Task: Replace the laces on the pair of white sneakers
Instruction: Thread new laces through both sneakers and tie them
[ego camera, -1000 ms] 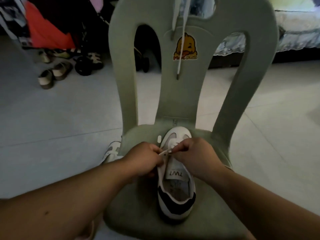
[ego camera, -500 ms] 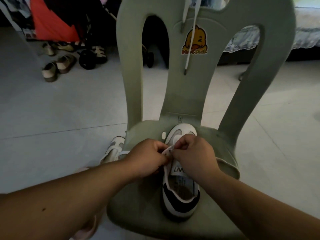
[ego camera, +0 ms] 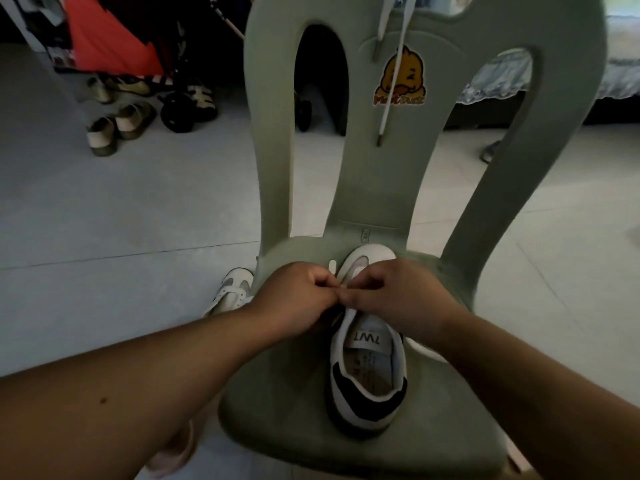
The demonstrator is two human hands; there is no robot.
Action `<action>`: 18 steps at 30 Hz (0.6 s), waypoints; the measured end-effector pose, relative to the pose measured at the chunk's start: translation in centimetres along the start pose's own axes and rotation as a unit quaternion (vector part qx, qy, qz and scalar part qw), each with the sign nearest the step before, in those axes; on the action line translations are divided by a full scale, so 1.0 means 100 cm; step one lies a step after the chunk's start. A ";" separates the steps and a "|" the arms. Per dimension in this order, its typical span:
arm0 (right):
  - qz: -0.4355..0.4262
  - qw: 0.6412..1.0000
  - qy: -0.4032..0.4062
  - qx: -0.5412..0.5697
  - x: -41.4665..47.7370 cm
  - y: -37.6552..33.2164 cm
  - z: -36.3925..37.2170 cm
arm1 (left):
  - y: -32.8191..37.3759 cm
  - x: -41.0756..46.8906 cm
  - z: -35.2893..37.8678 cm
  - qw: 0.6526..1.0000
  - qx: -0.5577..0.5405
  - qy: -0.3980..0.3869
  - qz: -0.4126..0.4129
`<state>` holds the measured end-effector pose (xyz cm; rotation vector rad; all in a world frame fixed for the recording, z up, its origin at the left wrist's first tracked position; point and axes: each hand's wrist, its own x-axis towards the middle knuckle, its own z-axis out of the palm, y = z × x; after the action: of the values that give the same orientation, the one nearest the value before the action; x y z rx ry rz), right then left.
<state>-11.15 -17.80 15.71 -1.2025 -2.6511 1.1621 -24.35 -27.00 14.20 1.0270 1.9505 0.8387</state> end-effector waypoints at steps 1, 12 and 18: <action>0.003 1.000 -0.004 -0.004 0.001 0.001 -0.002 | 0.000 0.000 -0.002 1.000 -0.001 0.013 0.003; 0.011 0.999 -0.036 -0.021 0.002 0.010 -0.005 | -0.018 -0.002 -0.092 0.964 -0.160 0.195 -0.083; 0.015 0.998 -0.041 -0.040 0.002 0.015 -0.004 | -0.044 0.005 -0.131 0.969 0.012 0.210 -0.131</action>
<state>-10.22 -16.77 14.97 -1.2365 -2.7738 1.1447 -37.20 -31.14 16.95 0.6144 2.3922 0.9378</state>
